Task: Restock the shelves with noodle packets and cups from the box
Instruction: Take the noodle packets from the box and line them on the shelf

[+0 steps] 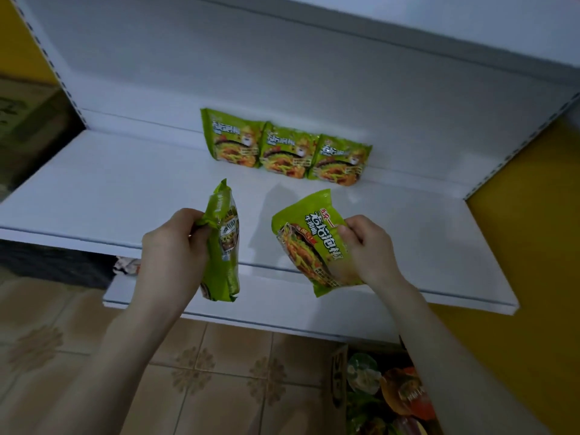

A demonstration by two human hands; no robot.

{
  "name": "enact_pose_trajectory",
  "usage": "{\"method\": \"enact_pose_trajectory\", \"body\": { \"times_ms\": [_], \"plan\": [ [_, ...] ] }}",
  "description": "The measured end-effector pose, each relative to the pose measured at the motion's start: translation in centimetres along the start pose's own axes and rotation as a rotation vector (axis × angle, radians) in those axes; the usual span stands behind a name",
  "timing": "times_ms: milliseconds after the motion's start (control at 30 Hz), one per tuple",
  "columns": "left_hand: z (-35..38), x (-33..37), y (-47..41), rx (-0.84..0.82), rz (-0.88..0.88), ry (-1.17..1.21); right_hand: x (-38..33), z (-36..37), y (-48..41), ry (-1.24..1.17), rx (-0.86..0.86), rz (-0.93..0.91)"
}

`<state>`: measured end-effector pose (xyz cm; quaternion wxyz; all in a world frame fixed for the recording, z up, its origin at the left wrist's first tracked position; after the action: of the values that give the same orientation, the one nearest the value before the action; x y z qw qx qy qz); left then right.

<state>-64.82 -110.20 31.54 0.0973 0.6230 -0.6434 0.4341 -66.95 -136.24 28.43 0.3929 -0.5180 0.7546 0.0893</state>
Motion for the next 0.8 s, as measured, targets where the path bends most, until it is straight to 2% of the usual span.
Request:
{"method": "enact_pose_trajectory", "body": {
  "times_ms": [233, 400, 567, 800],
  "plan": [
    [-3.1, -6.9, -4.5, 0.102, -0.061, -0.033, -6.7, 7.7, -3.9, 0.046, -0.027, -0.126],
    [-4.2, -10.8, -5.3, 0.157, -0.144, -0.038, -8.9, 12.9, -5.9, 0.079, -0.095, -0.224],
    [-4.3, -12.6, -5.7, 0.203, -0.214, -0.018, -10.2, 16.7, -7.2, 0.078, -0.142, -0.254],
    [-2.2, -13.8, -5.9, 0.283, -0.316, -0.022, -11.9, 20.2, -10.6, 0.087, -0.182, -0.389]
  ]
}}
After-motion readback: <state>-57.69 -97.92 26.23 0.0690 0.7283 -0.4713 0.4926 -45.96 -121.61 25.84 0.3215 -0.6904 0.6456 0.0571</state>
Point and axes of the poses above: each hand's wrist, its own y-axis away from the middle knuckle, its own z-axis out of the palm, x = y × z, the point moved 3 cm from there along -y, towards the middle knuckle, and after that the axes turned 13 degrees about x, right-handed, at the moved point
